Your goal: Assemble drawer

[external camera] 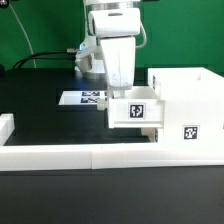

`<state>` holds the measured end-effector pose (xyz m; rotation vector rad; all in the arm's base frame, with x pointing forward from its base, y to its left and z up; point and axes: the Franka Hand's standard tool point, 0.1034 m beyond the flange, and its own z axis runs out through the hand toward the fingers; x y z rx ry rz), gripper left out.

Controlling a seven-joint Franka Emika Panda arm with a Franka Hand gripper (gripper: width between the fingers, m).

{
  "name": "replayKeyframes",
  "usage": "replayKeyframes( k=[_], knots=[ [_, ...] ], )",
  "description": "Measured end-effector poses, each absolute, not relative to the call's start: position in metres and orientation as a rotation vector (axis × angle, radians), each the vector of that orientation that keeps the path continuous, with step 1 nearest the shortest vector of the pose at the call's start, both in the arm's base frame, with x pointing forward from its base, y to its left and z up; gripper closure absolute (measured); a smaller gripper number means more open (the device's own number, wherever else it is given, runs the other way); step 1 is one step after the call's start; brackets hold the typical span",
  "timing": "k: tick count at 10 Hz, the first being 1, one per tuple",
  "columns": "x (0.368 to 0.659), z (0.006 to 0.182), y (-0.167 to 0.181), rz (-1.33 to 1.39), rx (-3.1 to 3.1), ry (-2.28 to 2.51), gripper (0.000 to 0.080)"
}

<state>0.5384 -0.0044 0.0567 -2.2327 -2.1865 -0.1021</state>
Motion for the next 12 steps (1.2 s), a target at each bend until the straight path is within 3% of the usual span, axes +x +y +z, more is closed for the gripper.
replayKeyframes(
  k=[12],
  knots=[
    [0.5414,0.0579,-0.0039,-0.068,-2.180,-2.277,0.0757]
  ],
)
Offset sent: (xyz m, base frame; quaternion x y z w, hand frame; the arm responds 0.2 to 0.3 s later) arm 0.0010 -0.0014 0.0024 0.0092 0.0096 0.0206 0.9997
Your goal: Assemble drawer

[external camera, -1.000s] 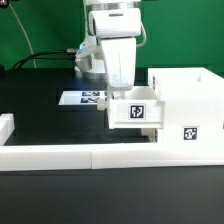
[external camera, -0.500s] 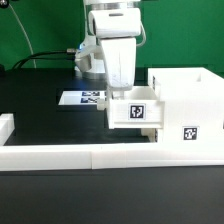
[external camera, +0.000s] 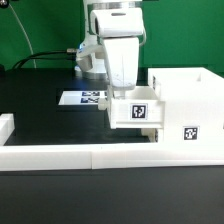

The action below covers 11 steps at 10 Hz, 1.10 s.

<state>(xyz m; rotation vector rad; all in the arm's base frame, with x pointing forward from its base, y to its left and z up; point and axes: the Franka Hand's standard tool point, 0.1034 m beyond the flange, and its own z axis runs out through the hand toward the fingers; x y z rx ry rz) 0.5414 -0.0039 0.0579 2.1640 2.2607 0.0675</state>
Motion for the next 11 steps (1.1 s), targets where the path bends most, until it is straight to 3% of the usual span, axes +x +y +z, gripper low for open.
replayKeyframes(
  k=[11],
  knots=[
    [0.5420,0.0591,0.0036,0.055,2.171,2.266,0.0757]
  ],
)
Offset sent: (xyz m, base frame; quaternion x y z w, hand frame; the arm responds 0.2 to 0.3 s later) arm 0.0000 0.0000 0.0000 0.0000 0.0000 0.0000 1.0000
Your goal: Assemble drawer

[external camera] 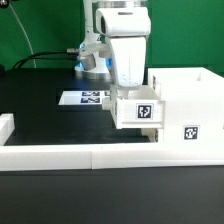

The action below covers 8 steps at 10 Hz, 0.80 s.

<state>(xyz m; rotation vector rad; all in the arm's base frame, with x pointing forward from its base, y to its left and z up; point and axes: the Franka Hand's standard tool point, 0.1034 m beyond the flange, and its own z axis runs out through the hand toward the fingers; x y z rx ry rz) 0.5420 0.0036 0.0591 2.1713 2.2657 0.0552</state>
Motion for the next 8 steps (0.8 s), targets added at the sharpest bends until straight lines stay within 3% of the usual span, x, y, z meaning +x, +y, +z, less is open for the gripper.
replayKeyframes(
  k=[8],
  knots=[
    [0.541,0.058,0.017,0.077,2.169,2.267,0.0757]
  ],
)
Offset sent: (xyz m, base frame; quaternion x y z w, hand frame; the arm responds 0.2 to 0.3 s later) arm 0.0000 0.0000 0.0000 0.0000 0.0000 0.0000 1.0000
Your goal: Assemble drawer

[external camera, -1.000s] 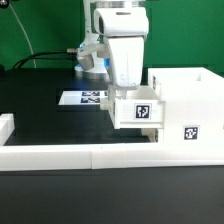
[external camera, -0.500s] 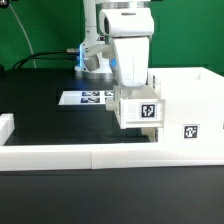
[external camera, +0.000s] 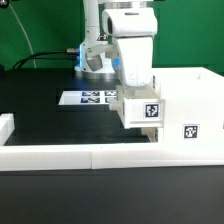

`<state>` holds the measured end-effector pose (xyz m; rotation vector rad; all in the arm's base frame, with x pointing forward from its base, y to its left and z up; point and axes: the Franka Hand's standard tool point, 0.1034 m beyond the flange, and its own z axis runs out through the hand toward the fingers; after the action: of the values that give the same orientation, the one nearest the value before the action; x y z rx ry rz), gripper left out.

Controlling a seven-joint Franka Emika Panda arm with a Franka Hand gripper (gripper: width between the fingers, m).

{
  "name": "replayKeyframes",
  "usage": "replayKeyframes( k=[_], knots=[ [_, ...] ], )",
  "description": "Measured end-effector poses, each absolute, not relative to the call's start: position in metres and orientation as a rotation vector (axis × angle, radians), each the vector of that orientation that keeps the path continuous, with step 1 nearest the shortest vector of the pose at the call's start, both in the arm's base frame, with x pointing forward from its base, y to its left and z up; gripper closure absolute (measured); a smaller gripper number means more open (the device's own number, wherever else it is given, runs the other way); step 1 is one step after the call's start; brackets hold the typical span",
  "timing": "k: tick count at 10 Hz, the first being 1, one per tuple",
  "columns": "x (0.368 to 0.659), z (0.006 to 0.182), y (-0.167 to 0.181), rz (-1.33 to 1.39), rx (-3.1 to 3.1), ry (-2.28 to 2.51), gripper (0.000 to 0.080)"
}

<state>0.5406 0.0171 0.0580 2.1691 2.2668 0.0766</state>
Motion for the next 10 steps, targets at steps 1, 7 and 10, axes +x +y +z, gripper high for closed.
replayKeyframes(
  k=[1,7,10],
  knots=[
    [0.540,0.058,0.021,0.079,2.170,2.269,0.0757],
    [0.543,0.067,0.020,0.077,2.166,2.260,0.0554],
    [0.548,0.091,0.015,0.068,2.151,2.242,0.0241]
  ],
)
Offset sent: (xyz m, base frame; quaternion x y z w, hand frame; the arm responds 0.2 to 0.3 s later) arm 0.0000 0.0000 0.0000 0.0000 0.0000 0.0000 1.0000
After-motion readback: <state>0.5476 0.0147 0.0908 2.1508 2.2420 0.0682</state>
